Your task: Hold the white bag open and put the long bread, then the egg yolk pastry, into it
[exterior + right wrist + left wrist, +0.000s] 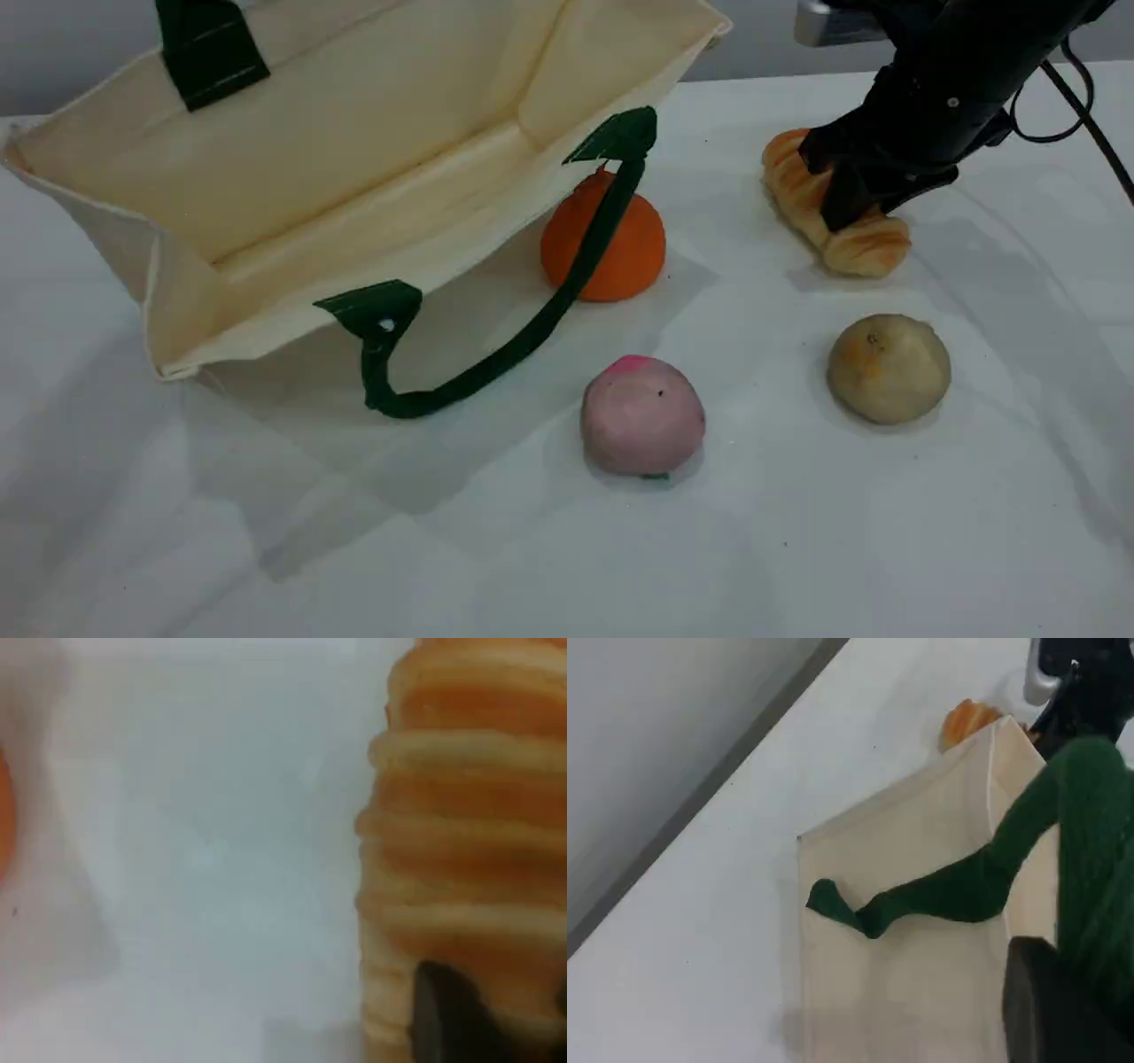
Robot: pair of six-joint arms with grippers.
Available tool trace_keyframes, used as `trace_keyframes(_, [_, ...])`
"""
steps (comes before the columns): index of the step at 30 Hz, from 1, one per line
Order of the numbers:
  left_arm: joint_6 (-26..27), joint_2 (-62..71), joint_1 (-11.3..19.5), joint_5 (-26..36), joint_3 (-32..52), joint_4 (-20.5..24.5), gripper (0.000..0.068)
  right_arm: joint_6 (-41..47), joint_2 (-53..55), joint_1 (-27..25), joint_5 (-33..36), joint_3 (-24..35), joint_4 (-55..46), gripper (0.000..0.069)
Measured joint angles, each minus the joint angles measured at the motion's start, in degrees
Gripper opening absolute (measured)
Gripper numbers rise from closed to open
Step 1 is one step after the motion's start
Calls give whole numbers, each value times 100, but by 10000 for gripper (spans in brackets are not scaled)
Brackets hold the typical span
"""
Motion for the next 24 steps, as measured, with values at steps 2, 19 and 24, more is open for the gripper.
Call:
trace_keyframes(2, [0, 0, 0, 0, 0, 0, 74, 28, -67, 0, 37, 5, -166, 118])
trace_keyframes(19, [169, 0, 0, 0, 0, 4, 74, 1383, -1897, -5, 593, 19, -1140, 104])
trace_keyframes(24, [169, 0, 0, 0, 0, 49, 74, 2216, -2660, -5, 1064, 78, -1906, 104])
